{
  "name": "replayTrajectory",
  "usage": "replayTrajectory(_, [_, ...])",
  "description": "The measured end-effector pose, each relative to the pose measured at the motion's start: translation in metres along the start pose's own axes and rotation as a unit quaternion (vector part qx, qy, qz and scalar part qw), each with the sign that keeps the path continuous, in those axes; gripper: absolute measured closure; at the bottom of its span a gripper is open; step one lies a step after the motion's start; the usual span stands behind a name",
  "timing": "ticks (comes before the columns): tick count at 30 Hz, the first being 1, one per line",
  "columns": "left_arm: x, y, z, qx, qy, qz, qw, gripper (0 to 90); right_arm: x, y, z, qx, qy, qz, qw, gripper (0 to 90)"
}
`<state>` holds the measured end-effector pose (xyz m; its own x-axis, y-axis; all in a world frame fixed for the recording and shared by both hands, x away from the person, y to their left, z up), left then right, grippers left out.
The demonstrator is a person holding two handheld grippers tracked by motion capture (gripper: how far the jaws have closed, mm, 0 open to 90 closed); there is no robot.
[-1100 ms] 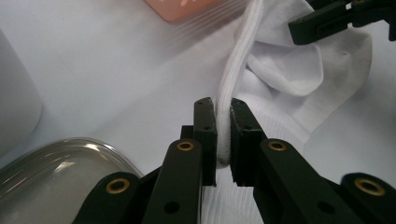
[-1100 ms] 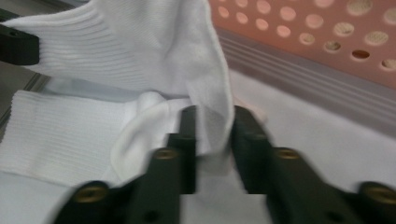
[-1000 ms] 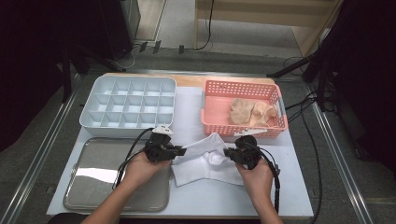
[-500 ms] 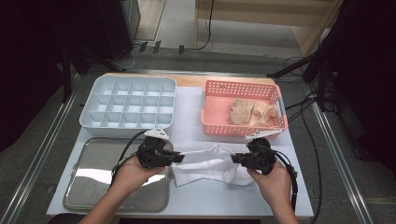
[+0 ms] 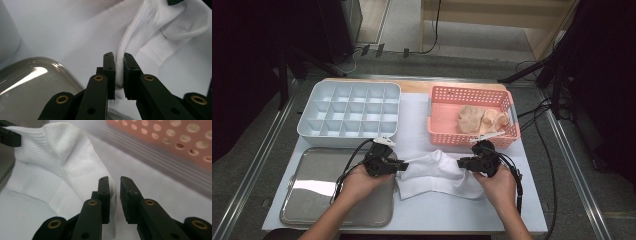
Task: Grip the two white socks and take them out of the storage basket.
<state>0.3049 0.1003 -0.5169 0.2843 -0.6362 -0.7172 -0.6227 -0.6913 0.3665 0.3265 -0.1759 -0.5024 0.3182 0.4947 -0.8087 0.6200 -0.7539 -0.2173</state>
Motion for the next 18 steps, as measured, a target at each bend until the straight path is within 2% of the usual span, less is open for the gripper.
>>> replayTrajectory(6, [0.005, -0.008, -0.002, -0.007, 0.000, -0.012, 0.9999, 83.6, 0.002, 0.009, -0.001, 0.006, 0.005, 0.007, 0.9999, 77.0])
replayTrajectory(13, [0.013, -0.014, -0.004, -0.011, -0.002, -0.027, 0.9996, 83.0, -0.010, 0.009, -0.005, 0.014, 0.045, 0.012, 0.9988, 72.9])
replayTrajectory(18, [0.012, -0.016, -0.004, -0.014, 0.000, -0.030, 0.9994, 80.8, -0.020, 0.005, -0.008, 0.010, 0.071, 0.016, 0.9973, 67.7])
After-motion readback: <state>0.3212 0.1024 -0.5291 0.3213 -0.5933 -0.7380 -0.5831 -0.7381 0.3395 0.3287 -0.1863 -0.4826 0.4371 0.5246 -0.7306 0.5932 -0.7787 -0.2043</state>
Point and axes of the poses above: each handheld gripper's, and its own axes: x roughly forward along the jaws, z roughly out of its underside, y roughly to its right, the point moved 4 cm from there along x, roughly forward along the jaws, and after that the axes turned 3 degrees about -x, right-handed, at the moved point
